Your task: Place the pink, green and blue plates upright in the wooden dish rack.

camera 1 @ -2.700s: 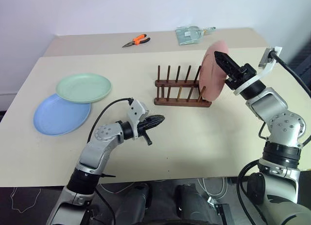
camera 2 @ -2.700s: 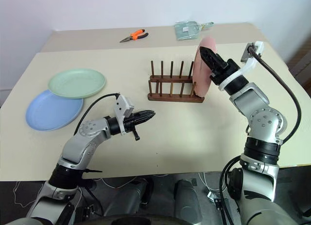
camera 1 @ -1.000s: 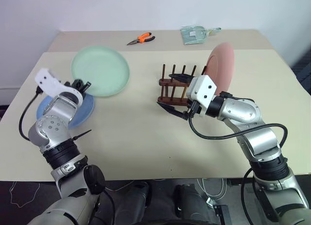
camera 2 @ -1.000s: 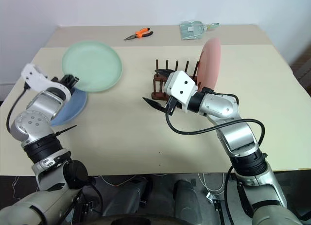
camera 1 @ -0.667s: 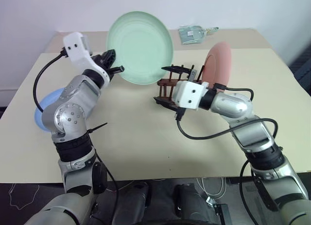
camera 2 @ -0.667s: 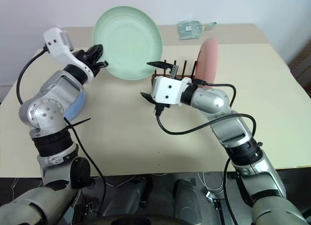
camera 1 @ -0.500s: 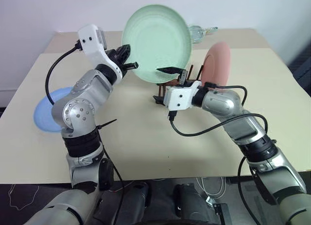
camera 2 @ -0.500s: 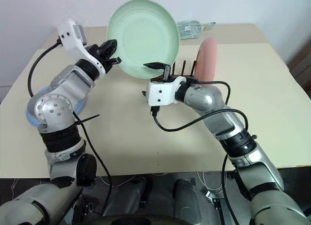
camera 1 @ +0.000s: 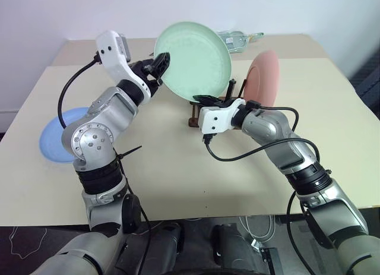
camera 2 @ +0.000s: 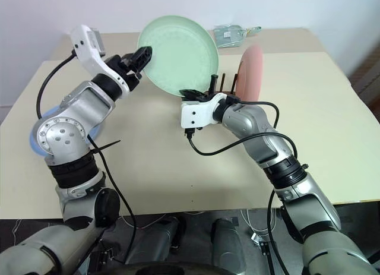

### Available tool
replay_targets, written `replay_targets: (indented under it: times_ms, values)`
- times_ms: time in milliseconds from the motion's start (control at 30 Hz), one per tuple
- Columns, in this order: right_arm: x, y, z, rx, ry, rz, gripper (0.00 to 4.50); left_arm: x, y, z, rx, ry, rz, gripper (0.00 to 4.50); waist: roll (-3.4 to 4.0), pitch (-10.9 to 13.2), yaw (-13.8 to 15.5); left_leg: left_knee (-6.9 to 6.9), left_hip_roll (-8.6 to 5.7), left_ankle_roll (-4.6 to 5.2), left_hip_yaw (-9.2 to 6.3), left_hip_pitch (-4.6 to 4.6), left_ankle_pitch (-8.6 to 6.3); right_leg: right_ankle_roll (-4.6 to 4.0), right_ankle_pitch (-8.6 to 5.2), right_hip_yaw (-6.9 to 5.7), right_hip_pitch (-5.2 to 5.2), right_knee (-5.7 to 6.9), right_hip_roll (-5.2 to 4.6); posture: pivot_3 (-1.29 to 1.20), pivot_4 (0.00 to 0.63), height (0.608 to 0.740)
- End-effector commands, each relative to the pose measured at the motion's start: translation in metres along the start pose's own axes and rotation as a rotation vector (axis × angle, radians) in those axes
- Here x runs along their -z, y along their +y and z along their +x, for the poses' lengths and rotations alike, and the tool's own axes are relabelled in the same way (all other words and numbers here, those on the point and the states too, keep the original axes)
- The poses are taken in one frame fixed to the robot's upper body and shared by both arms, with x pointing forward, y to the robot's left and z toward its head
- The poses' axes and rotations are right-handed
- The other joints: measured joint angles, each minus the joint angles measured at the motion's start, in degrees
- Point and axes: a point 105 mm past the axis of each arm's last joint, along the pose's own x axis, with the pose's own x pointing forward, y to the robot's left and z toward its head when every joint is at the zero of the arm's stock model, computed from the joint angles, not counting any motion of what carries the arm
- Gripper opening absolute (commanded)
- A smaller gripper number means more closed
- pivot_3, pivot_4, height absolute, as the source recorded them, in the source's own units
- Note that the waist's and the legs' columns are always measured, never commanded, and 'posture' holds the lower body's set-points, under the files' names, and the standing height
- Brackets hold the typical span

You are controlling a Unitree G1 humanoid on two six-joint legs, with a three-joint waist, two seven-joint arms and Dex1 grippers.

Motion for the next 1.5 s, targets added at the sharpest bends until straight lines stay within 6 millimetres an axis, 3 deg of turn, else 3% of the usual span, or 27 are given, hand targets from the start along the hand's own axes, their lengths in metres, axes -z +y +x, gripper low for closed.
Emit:
replay_targets:
  times_ms: [33, 167, 233, 333, 400, 467, 600, 667, 900, 1200, 1500]
  values:
    - [-0.006, -0.023, -0.006, 0.093, -0.022, -0.023, 0.00, -0.054, 0.019, -0.012, -0.083, -0.246, 0.052, 3.60, 0.00, 0.00, -0.20, -0.01, 0.01, -0.01, 0.00, 0.00, 0.00, 0.00, 0.00, 0.00, 0.00, 0.00, 0.00, 0.00, 0.150, 0.729]
    - [-0.012, -0.035, -0.017, 0.181, -0.076, 0.116, 0.00, -0.075, 0.071, -0.030, -0.282, -0.317, 0.275, 3.60, 0.02, -0.01, -0.52, -0.16, 0.21, -0.09, 0.08, 0.06, 0.04, -0.17, 0.10, 0.11, -0.07, -0.03, 0.23, 0.00, 0.150, 0.729]
    - [-0.017, -0.045, -0.026, 0.234, -0.124, 0.214, 0.00, -0.065, 0.085, -0.035, -0.315, -0.251, 0.462, 3.60, 0.02, -0.01, -0.49, -0.21, 0.30, -0.13, 0.09, 0.07, 0.07, -0.27, 0.15, 0.15, -0.09, -0.06, 0.35, 0.00, 0.150, 0.729]
    - [-0.031, -0.068, -0.046, 0.370, -0.286, 0.582, 0.00, -0.028, 0.094, -0.042, -0.251, -0.137, 0.646, 3.60, 0.04, -0.01, -0.17, -0.22, 0.34, -0.15, 0.08, 0.07, 0.08, -0.33, 0.19, 0.16, -0.06, -0.10, 0.37, 0.00, 0.150, 0.729]
    - [-0.036, -0.070, -0.056, 0.388, -0.365, 0.814, 0.00, 0.019, 0.084, -0.047, -0.122, -0.021, 0.724, 3.60, 0.06, -0.03, 0.10, -0.19, 0.35, -0.13, 0.05, 0.07, 0.07, -0.38, 0.23, 0.17, -0.04, -0.14, 0.38, 0.00, 0.150, 0.729]
    - [-0.038, -0.067, -0.061, 0.401, -0.404, 1.005, 0.00, 0.057, 0.072, -0.054, -0.012, 0.046, 0.686, 3.60, 0.08, -0.05, 0.21, -0.20, 0.33, -0.15, -0.02, 0.09, -0.05, -0.41, 0.24, 0.23, 0.04, -0.24, 0.39, 0.00, 0.150, 0.729]
    - [-0.030, -0.061, -0.064, 0.428, -0.389, 1.212, 0.00, 0.107, 0.045, -0.068, 0.183, 0.148, 0.628, 3.60, 0.11, -0.04, -0.04, -0.16, 0.39, 0.11, -0.03, 0.07, -0.24, -0.56, 0.31, 0.27, -0.01, -0.26, 0.42, 0.00, 0.150, 0.729]
    - [-0.024, -0.058, -0.064, 0.434, -0.368, 1.260, 0.00, 0.122, 0.030, -0.075, 0.272, 0.186, 0.602, 3.60, 0.30, -0.13, -0.19, -0.23, 0.48, 0.07, -0.01, 0.08, -0.22, -0.65, 0.32, 0.29, -0.06, -0.24, 0.43, 0.00, 0.150, 0.729]
    - [-0.012, -0.053, -0.061, 0.402, -0.331, 1.314, 0.00, 0.138, 0.010, -0.083, 0.391, 0.249, 0.550, 3.60, 0.45, -0.12, -0.40, -0.34, 0.61, 0.07, 0.01, 0.09, -0.11, -0.62, 0.35, 0.30, -0.14, -0.21, 0.52, 0.00, 0.150, 0.729]
    - [-0.012, -0.063, -0.061, 0.382, -0.392, 1.397, 0.00, 0.146, 0.011, -0.089, 0.401, 0.289, 0.558, 3.60, 0.46, -0.11, -0.31, -0.34, 0.61, 0.12, 0.02, 0.09, -0.08, -0.62, 0.35, 0.29, -0.14, -0.22, 0.52, 0.00, 0.150, 0.729]
    - [0.017, -0.049, -0.052, 0.358, -0.287, 1.582, 0.00, 0.147, 0.009, -0.090, 0.414, 0.296, 0.554, 3.60, 0.47, -0.11, -0.23, -0.34, 0.61, 0.12, 0.02, 0.09, -0.08, -0.62, 0.35, 0.29, -0.13, -0.23, 0.51, 0.00, 0.150, 0.729]
